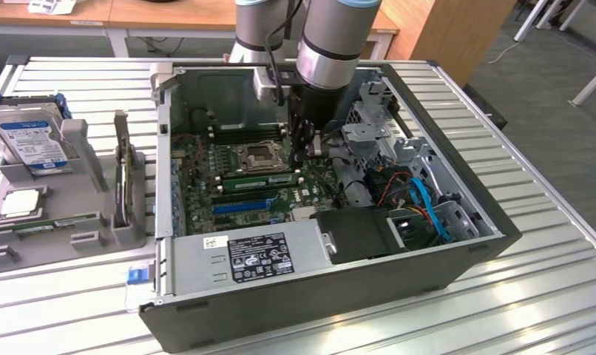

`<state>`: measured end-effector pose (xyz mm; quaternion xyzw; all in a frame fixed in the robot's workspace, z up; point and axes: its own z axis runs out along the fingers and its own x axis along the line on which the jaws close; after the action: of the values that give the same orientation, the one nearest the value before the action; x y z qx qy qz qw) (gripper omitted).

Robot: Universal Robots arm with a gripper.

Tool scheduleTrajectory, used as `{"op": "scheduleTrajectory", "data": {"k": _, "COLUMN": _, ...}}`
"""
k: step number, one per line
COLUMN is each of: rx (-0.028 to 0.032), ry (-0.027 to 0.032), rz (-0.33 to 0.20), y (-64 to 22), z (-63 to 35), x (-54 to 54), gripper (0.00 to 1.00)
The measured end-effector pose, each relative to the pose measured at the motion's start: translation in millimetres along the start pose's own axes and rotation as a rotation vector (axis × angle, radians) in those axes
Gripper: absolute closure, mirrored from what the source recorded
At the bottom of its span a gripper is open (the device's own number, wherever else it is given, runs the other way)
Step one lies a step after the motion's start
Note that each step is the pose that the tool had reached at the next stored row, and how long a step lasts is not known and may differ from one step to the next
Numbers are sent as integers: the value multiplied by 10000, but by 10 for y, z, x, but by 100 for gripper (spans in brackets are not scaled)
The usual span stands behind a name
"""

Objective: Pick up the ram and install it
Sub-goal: 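Press down the ram until it locks into place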

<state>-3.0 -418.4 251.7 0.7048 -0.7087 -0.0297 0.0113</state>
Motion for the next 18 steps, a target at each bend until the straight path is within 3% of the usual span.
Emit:
{"op": "scheduleTrajectory", "data": {"k": 13, "rx": 0, "ry": 0, "rz": 0, "y": 0, "z": 1, "x": -37, "gripper": 90}}
{"op": "scheduleTrajectory", "data": {"k": 18, "rx": 0, "ry": 1, "rz": 1, "y": -38, "z": 0, "x": -37, "gripper": 90}}
